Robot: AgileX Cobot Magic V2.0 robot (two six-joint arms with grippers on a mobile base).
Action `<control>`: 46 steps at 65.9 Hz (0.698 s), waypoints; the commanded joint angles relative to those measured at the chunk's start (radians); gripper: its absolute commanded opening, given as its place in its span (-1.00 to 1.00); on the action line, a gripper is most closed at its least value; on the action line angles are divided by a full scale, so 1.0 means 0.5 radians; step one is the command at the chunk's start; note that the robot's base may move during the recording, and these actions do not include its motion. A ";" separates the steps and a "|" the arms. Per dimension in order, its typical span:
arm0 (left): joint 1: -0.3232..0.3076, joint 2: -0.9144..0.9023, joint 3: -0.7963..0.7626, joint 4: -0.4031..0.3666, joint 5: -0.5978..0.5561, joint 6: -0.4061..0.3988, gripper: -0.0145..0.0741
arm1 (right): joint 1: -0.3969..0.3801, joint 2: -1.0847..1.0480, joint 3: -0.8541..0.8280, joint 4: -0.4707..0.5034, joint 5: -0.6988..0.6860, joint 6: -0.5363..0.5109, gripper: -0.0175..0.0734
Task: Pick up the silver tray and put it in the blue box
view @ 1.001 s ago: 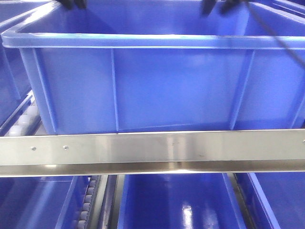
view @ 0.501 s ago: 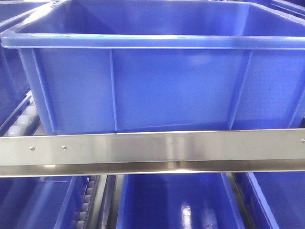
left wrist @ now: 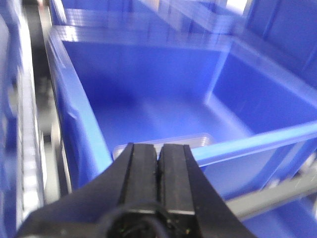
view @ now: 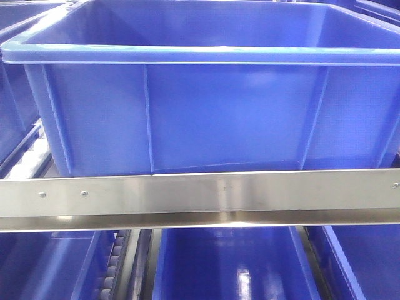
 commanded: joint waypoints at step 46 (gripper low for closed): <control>0.008 -0.365 0.372 0.022 -0.151 -0.003 -0.89 | -0.011 -0.275 0.070 -0.024 -0.017 -0.020 -0.51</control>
